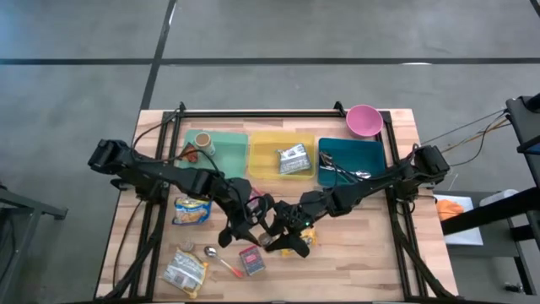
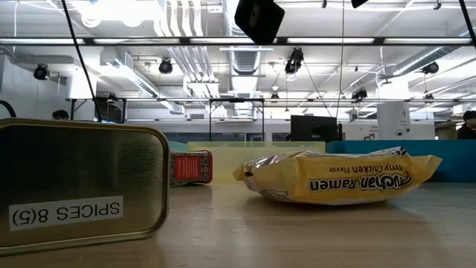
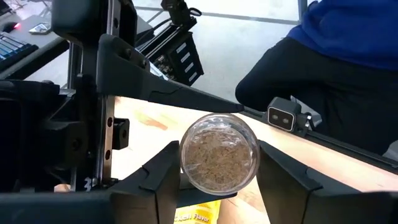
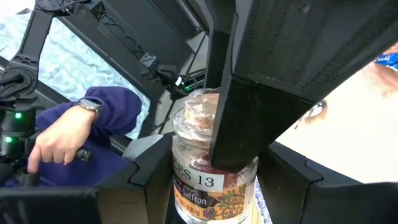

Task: Pick & Place Food Item
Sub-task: Put the brown seasoning bottle into the green bin

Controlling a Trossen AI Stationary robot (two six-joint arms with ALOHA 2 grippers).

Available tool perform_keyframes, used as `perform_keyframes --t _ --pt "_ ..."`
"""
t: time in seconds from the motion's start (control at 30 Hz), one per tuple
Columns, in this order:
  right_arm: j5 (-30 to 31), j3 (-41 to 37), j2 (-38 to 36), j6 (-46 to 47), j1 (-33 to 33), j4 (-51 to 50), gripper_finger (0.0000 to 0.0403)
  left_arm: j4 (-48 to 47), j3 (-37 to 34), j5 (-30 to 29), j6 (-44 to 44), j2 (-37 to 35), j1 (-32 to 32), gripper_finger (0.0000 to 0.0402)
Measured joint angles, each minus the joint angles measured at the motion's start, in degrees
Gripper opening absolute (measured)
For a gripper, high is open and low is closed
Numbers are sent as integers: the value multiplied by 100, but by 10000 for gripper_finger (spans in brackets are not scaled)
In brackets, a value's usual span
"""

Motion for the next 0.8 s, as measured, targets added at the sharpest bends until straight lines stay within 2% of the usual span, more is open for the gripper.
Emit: perform_keyframes --t 0.3,0.47,0.67,0.8 --pt "108 9 -9 -167 -9 15 259 -114 -7 149 -339 2 -2 176" --pt "113 9 -9 -165 -2 -23 286 -202 -7 3 -533 -31 22 176" --pt "303 4 -9 -157 -4 -247 296 -783 -7 -428 -1020 -379 101 176" --pt "482 4 -22 -153 -14 -383 297 -1279 -7 -966 -1430 -717 164 176"
